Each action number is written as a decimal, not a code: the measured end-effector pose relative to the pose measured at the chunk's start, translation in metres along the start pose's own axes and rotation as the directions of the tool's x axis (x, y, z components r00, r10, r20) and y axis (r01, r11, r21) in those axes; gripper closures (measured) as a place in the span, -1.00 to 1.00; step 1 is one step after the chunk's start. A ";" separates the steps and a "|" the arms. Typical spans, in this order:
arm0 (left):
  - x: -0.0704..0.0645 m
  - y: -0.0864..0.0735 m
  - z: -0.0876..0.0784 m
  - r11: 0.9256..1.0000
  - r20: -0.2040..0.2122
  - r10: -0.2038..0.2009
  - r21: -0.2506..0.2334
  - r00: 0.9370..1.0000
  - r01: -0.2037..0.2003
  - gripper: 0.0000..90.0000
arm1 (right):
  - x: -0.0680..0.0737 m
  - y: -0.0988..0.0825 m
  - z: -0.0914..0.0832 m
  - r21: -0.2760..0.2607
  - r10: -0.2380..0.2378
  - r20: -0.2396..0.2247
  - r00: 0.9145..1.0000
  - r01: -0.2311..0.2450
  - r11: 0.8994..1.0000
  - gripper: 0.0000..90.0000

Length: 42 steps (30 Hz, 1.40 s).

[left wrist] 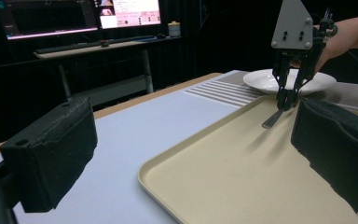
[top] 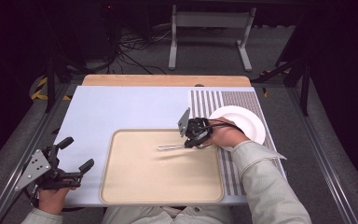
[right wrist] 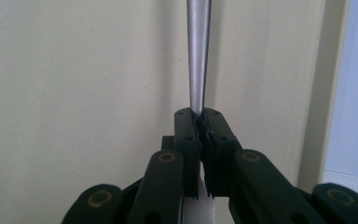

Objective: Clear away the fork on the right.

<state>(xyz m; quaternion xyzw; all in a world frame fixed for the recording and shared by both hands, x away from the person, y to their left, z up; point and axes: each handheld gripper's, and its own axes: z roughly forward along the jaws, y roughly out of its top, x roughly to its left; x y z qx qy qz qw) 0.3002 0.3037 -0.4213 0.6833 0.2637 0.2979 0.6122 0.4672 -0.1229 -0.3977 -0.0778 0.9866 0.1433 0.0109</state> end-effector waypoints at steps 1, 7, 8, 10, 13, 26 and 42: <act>0.000 0.000 0.000 1.000 -0.001 -0.001 -0.001 1.000 0.001 -0.98 | 0.000 0.000 0.001 -0.002 0.000 0.000 1.000 0.000 1.000 0.91; 0.000 0.000 0.000 1.000 0.000 0.001 0.001 1.000 -0.001 -0.98 | -0.001 0.000 0.008 0.004 0.001 -0.021 1.000 -0.001 1.000 0.91; 0.000 0.000 0.000 1.000 0.000 0.001 0.001 1.000 -0.001 -0.98 | -0.001 0.000 0.008 0.004 0.001 -0.021 1.000 -0.001 1.000 0.91; 0.000 0.000 0.000 1.000 0.000 0.003 0.000 1.000 -0.003 -0.98 | -0.001 -0.001 0.009 0.010 0.002 -0.028 1.000 -0.002 1.000 0.91; 0.000 0.000 0.000 1.000 -0.001 0.000 0.001 1.000 0.000 -0.98 | 0.000 -0.001 0.010 0.010 0.003 -0.036 0.999 -0.003 1.000 0.90; 0.000 0.000 0.000 1.000 0.000 0.000 0.001 1.000 0.000 -0.98 | 0.000 -0.002 0.016 0.023 0.012 -0.060 0.998 -0.010 1.000 0.90; 0.000 0.000 0.000 1.000 -0.001 0.000 0.001 1.000 0.000 -0.98 | 0.000 0.000 0.011 -0.013 0.013 -0.052 0.999 -0.014 1.000 0.95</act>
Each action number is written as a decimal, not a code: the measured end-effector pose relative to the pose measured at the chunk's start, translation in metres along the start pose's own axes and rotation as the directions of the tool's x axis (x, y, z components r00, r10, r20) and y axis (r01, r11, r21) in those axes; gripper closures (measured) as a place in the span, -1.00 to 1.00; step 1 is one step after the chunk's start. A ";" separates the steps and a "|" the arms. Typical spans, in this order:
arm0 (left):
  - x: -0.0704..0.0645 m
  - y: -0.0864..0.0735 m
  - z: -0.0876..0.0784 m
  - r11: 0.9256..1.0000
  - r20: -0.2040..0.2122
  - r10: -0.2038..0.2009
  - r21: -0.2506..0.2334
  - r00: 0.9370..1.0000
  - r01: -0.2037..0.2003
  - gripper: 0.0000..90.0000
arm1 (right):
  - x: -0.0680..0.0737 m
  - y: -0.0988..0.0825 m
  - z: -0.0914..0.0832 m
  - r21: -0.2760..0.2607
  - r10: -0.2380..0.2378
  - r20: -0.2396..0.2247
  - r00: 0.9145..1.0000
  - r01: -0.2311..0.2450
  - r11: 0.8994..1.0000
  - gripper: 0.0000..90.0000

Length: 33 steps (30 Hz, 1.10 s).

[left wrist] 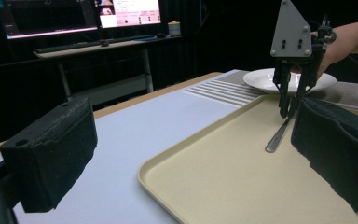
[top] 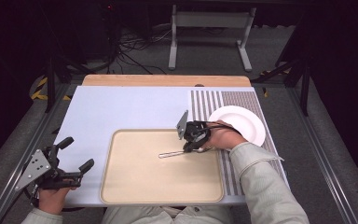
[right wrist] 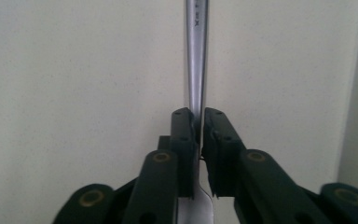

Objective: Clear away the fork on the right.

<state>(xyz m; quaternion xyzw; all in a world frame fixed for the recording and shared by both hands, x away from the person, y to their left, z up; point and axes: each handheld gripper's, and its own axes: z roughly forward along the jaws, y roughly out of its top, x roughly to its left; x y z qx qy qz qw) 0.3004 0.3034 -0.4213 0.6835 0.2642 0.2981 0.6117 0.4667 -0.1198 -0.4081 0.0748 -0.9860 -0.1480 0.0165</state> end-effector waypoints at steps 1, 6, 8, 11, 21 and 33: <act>0.000 0.000 0.000 1.000 0.000 0.000 0.000 1.000 0.000 -0.98 | 0.000 0.001 -0.002 -0.008 -0.001 0.004 1.000 0.001 1.000 1.00; 0.000 0.000 0.000 1.000 0.000 -0.001 0.000 1.000 0.001 -0.98 | 0.000 0.004 -0.008 -0.080 0.009 0.033 0.999 -0.007 0.997 1.00; 0.000 0.000 0.000 1.000 0.002 -0.001 0.000 1.000 0.001 -0.98 | -0.001 0.005 -0.008 -0.097 0.021 0.041 0.999 -0.017 0.995 1.00; 0.000 0.000 0.001 1.000 0.002 -0.001 0.000 1.000 0.001 -0.98 | -0.002 0.008 -0.005 -0.107 0.042 0.055 0.998 -0.036 0.994 1.00; 0.000 0.000 0.001 1.000 0.005 0.000 -0.001 1.000 0.000 -0.98 | -0.004 0.020 0.005 -0.123 0.069 0.078 0.995 -0.059 0.991 1.00; 0.001 0.000 0.001 1.000 0.006 0.001 -0.001 1.000 -0.001 -0.98 | -0.006 0.026 0.020 -0.114 0.078 0.069 0.995 -0.070 0.991 1.00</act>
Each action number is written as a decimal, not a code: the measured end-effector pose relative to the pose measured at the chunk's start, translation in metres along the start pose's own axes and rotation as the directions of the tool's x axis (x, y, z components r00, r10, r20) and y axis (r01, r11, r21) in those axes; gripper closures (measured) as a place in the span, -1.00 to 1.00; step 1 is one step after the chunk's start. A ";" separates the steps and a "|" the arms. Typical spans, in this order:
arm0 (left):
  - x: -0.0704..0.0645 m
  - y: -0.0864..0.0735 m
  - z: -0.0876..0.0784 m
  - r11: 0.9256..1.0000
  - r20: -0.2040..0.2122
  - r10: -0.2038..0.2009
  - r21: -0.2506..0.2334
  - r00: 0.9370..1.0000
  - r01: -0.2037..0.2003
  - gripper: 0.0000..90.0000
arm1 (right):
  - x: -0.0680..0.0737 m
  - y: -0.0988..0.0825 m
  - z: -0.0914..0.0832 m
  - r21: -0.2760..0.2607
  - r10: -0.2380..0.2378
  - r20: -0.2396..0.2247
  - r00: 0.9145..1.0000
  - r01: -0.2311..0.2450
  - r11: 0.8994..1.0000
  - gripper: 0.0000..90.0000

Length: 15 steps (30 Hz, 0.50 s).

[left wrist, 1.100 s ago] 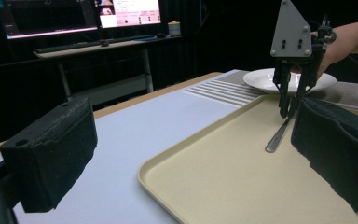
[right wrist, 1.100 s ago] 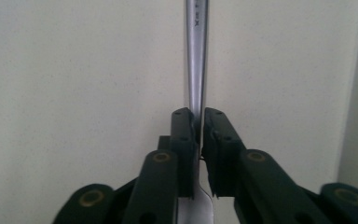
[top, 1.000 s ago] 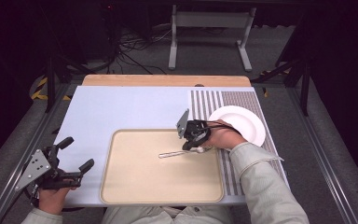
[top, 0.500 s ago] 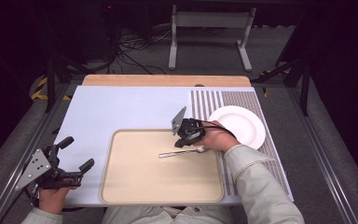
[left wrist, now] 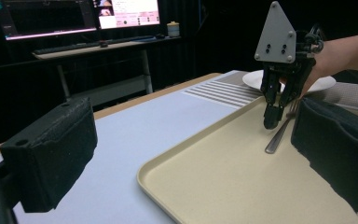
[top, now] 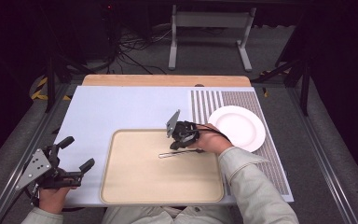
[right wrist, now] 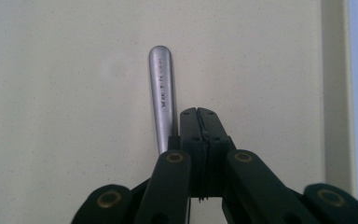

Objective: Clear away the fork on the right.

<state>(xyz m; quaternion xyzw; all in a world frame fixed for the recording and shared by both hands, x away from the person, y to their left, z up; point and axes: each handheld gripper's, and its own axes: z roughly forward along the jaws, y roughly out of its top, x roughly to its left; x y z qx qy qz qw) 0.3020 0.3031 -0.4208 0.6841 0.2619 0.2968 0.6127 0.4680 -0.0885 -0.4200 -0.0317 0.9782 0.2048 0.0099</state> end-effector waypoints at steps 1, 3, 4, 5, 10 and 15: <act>0.000 0.000 0.000 1.000 0.000 0.000 0.000 1.000 0.000 -0.98 | 0.000 0.000 0.001 0.006 0.000 -0.003 1.000 0.000 1.000 1.00; 0.000 0.000 0.001 1.000 0.002 0.000 0.000 1.000 0.000 -0.98 | 0.000 0.000 0.002 0.007 0.009 -0.002 1.000 -0.009 1.000 1.00; 0.000 0.000 0.001 1.000 0.002 0.000 0.000 1.000 0.000 -0.98 | 0.000 0.000 0.003 0.006 0.006 -0.002 1.000 -0.006 1.000 1.00; 0.000 0.000 0.001 1.000 0.001 0.002 -0.002 1.000 -0.002 -0.98 | 0.000 0.000 0.003 0.009 0.004 0.002 1.000 -0.004 1.000 1.00; 0.000 0.000 0.001 1.000 0.000 0.001 -0.002 1.000 -0.001 -0.98 | 0.000 -0.001 0.006 0.021 0.009 -0.006 1.000 -0.009 1.000 1.00; 0.000 0.000 0.002 1.000 0.000 0.001 -0.006 1.000 -0.001 -0.98 | 0.005 0.001 0.005 0.040 -0.007 -0.009 1.000 0.007 0.999 1.00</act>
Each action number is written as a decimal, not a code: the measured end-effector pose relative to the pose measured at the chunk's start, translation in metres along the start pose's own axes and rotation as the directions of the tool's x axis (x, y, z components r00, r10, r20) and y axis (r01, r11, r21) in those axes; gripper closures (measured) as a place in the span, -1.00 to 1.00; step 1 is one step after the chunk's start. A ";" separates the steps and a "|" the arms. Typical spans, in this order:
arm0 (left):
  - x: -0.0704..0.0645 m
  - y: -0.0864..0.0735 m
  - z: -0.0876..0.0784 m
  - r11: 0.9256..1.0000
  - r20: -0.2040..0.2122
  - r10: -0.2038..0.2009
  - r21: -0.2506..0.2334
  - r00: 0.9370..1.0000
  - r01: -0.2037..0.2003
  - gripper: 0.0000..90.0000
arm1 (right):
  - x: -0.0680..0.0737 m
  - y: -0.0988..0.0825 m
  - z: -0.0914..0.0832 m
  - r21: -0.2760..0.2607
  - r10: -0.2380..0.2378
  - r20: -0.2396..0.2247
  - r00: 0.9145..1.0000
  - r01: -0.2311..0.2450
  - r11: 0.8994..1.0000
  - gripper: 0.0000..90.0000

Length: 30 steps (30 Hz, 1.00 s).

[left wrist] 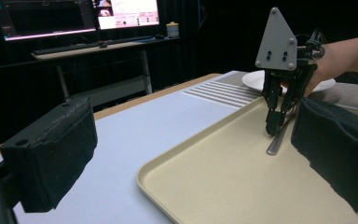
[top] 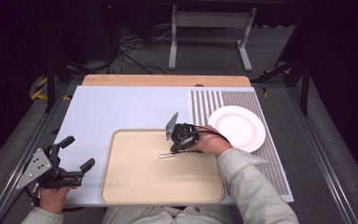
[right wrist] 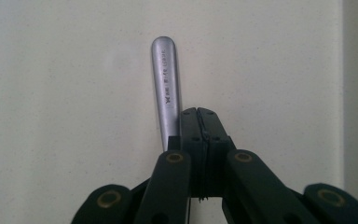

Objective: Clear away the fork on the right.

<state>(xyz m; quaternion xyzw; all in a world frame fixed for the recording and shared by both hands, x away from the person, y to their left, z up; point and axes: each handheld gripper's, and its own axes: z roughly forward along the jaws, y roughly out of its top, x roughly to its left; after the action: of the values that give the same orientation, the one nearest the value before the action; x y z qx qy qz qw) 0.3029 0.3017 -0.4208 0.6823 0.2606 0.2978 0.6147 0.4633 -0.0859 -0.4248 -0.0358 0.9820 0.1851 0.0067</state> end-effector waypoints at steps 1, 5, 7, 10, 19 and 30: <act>0.000 0.000 0.000 1.000 0.000 -0.001 -0.002 1.000 0.001 -0.98 | 0.000 0.000 0.000 0.000 0.000 0.000 1.000 0.000 1.000 1.00; 0.000 0.000 -0.001 1.000 0.000 -0.003 0.000 1.000 0.003 -0.98 | 0.007 -0.001 -0.001 0.009 -0.012 -0.020 1.000 0.012 1.000 1.00; 0.000 0.000 -0.001 1.000 0.001 -0.003 0.001 1.000 0.003 -0.98 | 0.008 -0.001 -0.001 0.014 -0.019 -0.026 0.999 0.019 1.000 1.00; 0.000 0.000 -0.001 1.000 -0.001 -0.003 0.000 1.000 0.003 -0.98 | 0.014 -0.002 -0.002 0.023 -0.023 -0.044 0.999 0.024 0.999 1.00; 0.000 0.000 -0.001 1.000 -0.001 -0.003 0.003 1.000 0.003 -0.98 | 0.029 -0.009 -0.005 0.027 -0.042 -0.081 0.996 0.044 0.999 1.00; -0.001 0.000 0.000 1.000 0.000 -0.003 0.005 1.000 0.003 -0.98 | 0.043 -0.019 -0.010 0.037 -0.043 -0.111 0.993 0.048 0.998 1.00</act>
<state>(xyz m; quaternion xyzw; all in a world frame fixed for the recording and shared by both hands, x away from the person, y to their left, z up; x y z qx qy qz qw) 0.3022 0.3016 -0.4209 0.6834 0.2623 0.2964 0.6134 0.4219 -0.1102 -0.4234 -0.0682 0.9833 0.1630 -0.0427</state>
